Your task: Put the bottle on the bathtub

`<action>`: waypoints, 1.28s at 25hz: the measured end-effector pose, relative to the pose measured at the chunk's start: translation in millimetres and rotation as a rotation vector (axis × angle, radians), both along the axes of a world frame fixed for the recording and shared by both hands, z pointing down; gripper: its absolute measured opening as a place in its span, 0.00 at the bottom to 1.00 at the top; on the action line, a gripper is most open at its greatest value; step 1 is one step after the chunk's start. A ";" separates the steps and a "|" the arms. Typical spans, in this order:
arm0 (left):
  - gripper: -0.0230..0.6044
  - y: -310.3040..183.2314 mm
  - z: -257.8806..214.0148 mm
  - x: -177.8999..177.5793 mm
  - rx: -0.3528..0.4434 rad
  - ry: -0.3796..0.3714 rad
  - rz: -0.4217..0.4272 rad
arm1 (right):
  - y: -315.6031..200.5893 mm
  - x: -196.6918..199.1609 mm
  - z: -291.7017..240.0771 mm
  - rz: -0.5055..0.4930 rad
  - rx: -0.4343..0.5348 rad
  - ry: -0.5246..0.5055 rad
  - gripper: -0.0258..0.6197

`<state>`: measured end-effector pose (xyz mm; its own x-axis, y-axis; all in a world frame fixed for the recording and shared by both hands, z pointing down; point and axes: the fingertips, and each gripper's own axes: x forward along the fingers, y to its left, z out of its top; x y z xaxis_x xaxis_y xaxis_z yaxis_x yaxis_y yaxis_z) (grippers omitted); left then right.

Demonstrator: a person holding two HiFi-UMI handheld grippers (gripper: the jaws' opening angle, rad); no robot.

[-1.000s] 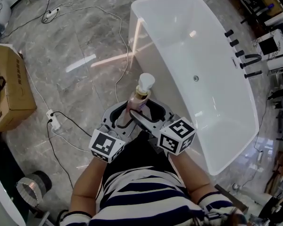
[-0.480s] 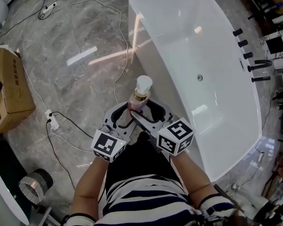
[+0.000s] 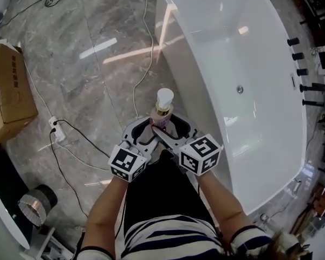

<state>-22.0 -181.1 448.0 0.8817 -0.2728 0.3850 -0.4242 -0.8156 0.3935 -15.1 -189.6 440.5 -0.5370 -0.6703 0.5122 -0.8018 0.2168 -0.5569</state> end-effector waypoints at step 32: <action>0.37 -31.6 322.5 8.9 -0.169 -0.165 0.068 | -34.7 11.2 319.1 0.022 -0.151 0.053 0.48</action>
